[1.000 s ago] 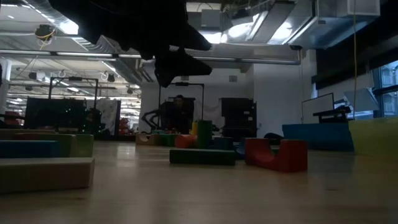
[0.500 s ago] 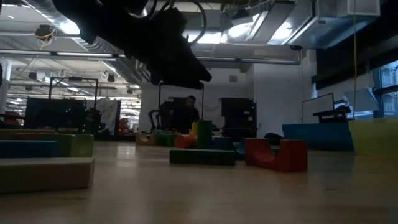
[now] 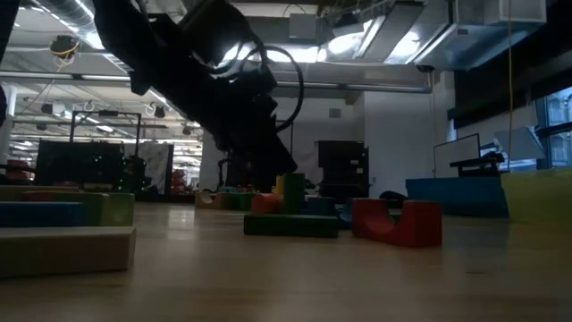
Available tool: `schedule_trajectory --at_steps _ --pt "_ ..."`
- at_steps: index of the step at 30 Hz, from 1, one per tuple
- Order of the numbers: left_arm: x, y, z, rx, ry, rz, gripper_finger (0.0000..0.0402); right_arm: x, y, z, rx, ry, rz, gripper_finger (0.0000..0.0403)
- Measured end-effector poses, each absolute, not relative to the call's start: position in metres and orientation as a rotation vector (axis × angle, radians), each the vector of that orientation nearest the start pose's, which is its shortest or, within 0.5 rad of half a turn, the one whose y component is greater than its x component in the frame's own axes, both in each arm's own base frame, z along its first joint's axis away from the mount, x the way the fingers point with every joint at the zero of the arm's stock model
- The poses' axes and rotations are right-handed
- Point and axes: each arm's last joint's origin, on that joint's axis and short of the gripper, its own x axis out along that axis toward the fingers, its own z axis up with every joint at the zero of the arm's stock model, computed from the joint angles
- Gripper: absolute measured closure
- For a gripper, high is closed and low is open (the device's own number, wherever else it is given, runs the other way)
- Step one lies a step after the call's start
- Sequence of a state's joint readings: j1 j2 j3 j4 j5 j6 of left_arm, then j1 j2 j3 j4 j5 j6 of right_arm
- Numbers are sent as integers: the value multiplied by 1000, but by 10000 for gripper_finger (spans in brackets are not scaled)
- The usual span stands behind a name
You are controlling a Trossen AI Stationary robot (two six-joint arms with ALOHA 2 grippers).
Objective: Sort blocks by size
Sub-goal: Put the green cylindrical block into the blue bin
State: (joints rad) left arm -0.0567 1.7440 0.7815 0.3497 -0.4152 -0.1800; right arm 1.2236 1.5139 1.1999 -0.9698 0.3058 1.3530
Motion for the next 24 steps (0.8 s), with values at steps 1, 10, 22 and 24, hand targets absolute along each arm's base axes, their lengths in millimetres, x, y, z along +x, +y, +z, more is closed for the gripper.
schedule_trajectory --at_steps 1,10,22,24 --pt "332 -5 142 -29 567 404 188 105 264 257 269 1190 13 230" --pt "333 4 141 -69 559 442 188 107 263 258 182 1115 34 230" --pt "340 8 110 -79 588 441 188 107 262 258 135 1094 53 230" --pt "342 10 109 -75 573 444 188 107 262 258 134 1089 51 230"
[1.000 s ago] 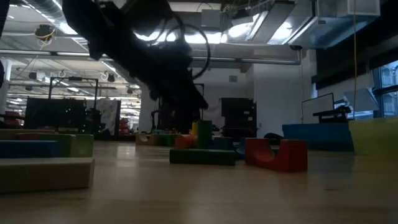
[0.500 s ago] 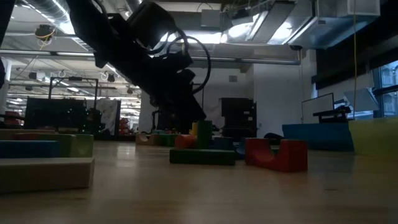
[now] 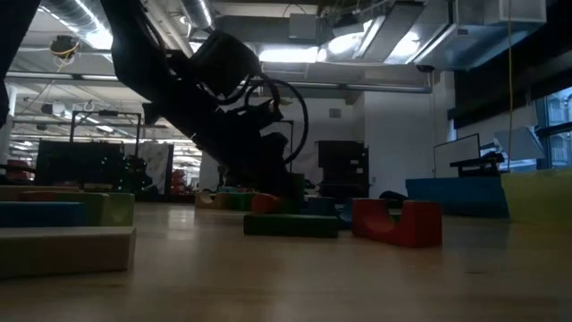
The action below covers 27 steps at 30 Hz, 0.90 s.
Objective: Sort blocks by size
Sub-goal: Put the green cylindrical block into the blue bin
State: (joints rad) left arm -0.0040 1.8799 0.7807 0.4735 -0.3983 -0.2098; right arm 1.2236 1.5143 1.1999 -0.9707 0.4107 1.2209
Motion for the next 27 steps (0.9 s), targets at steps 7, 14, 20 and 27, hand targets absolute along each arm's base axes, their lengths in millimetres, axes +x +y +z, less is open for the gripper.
schedule_trajectory --at_steps 7,14,20,27 --pt "344 15 112 -80 532 450 188 109 261 259 64 1008 43 230" --pt "344 14 112 -68 543 415 195 111 260 260 -92 920 75 230" --pt "344 15 112 -46 542 412 252 113 258 262 -217 823 69 230" --pt "344 16 112 -49 540 415 284 115 248 266 -352 630 -77 230"
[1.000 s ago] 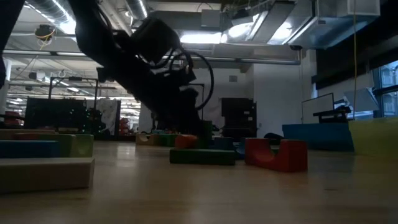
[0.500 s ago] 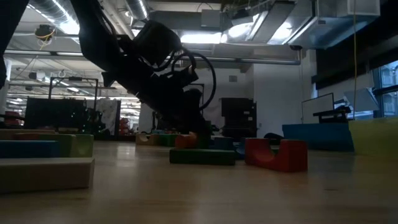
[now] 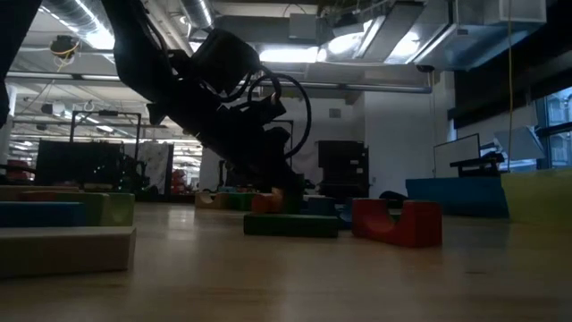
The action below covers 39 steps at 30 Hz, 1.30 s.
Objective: Sort blocks by size
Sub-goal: Put the green cylindrical block into the blue bin
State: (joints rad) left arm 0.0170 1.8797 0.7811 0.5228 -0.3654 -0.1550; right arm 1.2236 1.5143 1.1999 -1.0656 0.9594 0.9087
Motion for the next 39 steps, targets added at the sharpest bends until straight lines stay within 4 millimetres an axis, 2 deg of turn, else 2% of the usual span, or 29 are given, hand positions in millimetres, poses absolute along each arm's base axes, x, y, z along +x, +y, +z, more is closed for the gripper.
schedule_trajectory --at_steps 4,10,19,24,30,34,39 --pt "345 16 120 -57 502 412 284 114 241 268 -424 589 -122 230" --pt "349 16 154 -102 307 366 280 116 220 276 -415 589 -229 230" --pt "350 12 193 -145 46 223 275 156 174 282 -453 530 -541 230" --pt "350 11 199 -121 -5 173 274 180 149 282 -435 576 -680 230" --pt "350 11 199 -73 -1 164 273 201 125 282 -434 656 -768 230" --pt "350 11 200 -35 -5 163 273 217 113 282 -411 762 -735 230" --pt "349 11 205 0 -19 163 273 244 91 285 -414 872 -604 230"
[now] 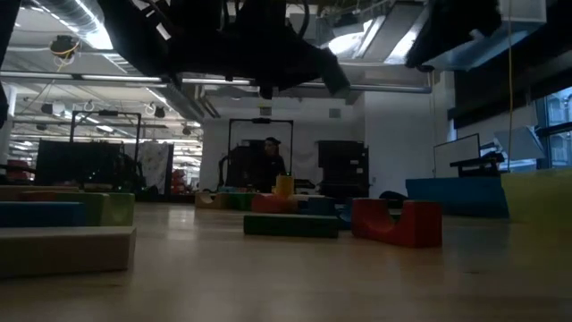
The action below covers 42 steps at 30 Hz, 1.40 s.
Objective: Sort blocks by size
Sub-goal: Put the green cylindrical block into the blue bin
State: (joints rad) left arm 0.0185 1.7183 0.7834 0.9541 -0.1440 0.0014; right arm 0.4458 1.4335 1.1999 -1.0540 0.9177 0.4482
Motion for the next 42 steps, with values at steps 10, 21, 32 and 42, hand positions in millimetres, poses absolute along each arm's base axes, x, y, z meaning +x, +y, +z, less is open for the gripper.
schedule_trajectory --at_steps 10,21,32,42 --pt "345 5 214 28 -16 145 273 293 33 300 -216 814 -188 230" --pt "344 -10 220 81 -77 103 273 308 15 308 -103 681 -63 230" --pt "343 -21 225 152 -128 86 272 310 17 310 -102 655 -46 253" --pt "344 -19 223 53 -109 85 223 308 15 308 -123 675 -105 265"
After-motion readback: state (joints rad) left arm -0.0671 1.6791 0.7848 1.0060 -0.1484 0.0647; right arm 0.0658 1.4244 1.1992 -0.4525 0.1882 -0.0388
